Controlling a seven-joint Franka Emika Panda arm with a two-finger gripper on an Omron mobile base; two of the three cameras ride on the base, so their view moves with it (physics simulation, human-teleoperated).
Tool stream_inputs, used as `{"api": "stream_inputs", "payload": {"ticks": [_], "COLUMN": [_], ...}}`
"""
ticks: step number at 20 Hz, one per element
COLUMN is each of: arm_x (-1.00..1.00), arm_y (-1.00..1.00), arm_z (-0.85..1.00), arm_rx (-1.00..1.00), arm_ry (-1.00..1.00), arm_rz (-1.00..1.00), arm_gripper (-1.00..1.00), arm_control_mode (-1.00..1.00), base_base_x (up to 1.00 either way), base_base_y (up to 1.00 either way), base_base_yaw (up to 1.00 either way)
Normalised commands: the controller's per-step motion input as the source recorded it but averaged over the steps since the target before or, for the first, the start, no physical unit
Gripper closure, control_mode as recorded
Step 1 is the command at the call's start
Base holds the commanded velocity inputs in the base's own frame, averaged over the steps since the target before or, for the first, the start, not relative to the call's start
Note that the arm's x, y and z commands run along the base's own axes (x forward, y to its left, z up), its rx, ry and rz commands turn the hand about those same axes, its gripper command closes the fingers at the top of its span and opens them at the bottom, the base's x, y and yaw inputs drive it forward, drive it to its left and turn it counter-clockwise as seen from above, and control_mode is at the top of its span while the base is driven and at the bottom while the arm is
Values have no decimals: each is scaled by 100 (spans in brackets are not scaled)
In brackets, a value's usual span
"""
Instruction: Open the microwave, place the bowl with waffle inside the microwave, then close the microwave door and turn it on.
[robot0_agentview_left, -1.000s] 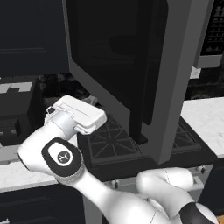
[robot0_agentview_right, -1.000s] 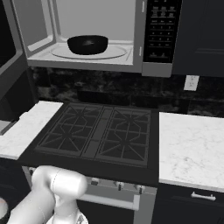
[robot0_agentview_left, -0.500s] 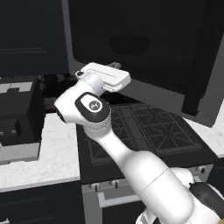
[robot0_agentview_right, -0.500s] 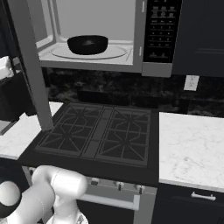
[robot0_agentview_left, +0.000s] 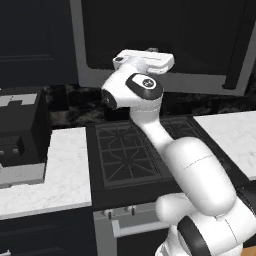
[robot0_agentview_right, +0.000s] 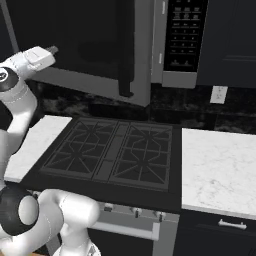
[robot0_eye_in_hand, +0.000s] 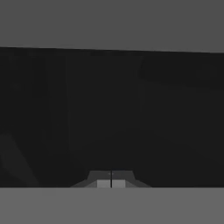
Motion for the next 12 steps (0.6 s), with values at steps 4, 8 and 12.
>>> {"api": "stream_inputs", "payload": {"ticks": [4,8,12], "arm_x": [42,77,94], "arm_y": [-46,-32,-10], "arm_z": [4,3,4], "arm_rx": [0,0,3], "arm_ry": [22,35,47], "arm_rz": [59,53,47], "arm_gripper": [100,100,100], "arm_control_mode": [-100,-100,-100], "base_base_x": [0,0,0], "base_base_y": [0,0,0], "base_base_yaw": [0,0,0]}}
